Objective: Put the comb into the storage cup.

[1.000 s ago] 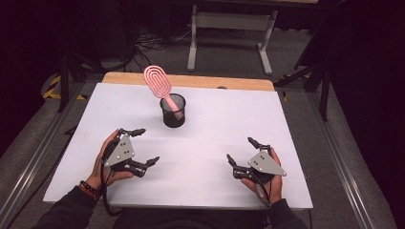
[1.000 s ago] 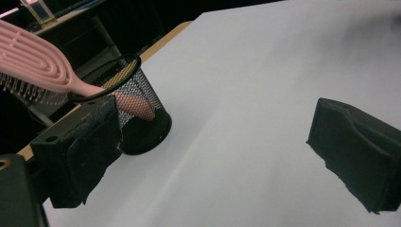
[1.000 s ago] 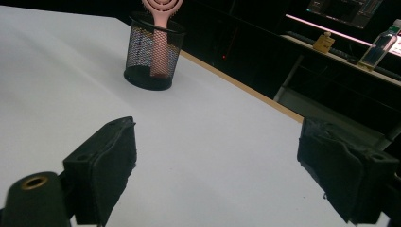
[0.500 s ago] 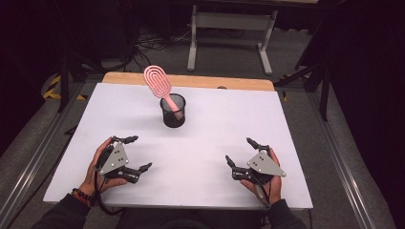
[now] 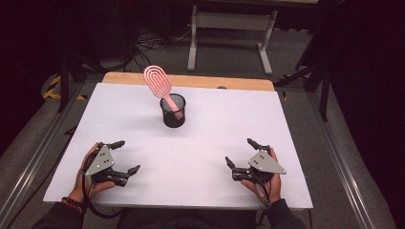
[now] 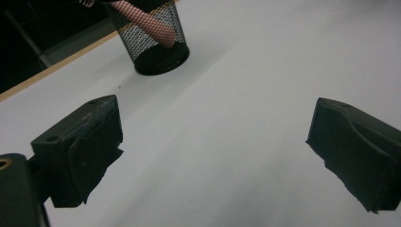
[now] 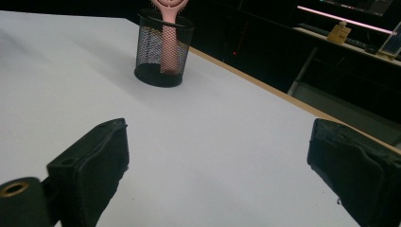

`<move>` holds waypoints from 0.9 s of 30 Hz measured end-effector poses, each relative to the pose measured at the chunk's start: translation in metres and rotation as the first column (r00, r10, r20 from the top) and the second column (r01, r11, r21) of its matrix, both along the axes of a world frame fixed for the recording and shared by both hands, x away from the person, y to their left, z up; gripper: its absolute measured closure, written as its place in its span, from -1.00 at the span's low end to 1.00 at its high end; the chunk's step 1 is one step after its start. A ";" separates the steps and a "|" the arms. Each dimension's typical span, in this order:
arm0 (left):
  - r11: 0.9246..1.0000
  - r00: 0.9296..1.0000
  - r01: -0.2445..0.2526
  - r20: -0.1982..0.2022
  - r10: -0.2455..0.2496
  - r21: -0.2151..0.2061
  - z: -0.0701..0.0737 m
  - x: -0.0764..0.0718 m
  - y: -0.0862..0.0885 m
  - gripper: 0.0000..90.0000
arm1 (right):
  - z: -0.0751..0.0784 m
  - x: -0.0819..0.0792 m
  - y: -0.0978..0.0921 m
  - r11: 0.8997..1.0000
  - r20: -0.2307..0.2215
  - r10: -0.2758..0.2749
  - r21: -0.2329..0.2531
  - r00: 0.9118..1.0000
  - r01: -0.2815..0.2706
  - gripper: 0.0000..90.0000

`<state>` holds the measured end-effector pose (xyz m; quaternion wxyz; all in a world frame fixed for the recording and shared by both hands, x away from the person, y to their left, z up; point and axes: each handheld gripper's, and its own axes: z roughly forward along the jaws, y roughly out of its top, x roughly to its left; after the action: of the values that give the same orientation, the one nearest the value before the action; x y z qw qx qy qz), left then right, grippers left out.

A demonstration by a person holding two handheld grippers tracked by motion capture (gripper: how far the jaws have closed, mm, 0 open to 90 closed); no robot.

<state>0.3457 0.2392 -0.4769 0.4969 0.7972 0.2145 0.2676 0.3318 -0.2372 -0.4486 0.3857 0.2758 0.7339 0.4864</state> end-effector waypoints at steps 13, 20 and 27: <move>0.999 1.000 -0.030 0.002 0.030 -0.009 -0.002 -0.001 0.007 -0.90 | 0.000 -0.001 -0.003 1.000 0.003 0.007 -0.012 1.000 -0.007 -0.86; 1.000 1.000 -0.014 0.026 0.015 -0.011 0.000 -0.003 0.005 -0.90 | -0.001 -0.003 -0.001 0.999 0.007 0.013 -0.032 1.000 -0.013 -0.85; 1.000 0.999 -0.014 0.033 0.015 -0.023 0.001 -0.005 0.007 -0.90 | 0.000 -0.003 0.001 1.000 0.008 0.008 -0.027 1.000 -0.007 -0.85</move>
<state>0.3405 0.2462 -0.4759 0.5073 0.7855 0.2148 0.2820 0.3286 -0.2366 -0.4481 0.3904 0.2659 0.7398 0.4791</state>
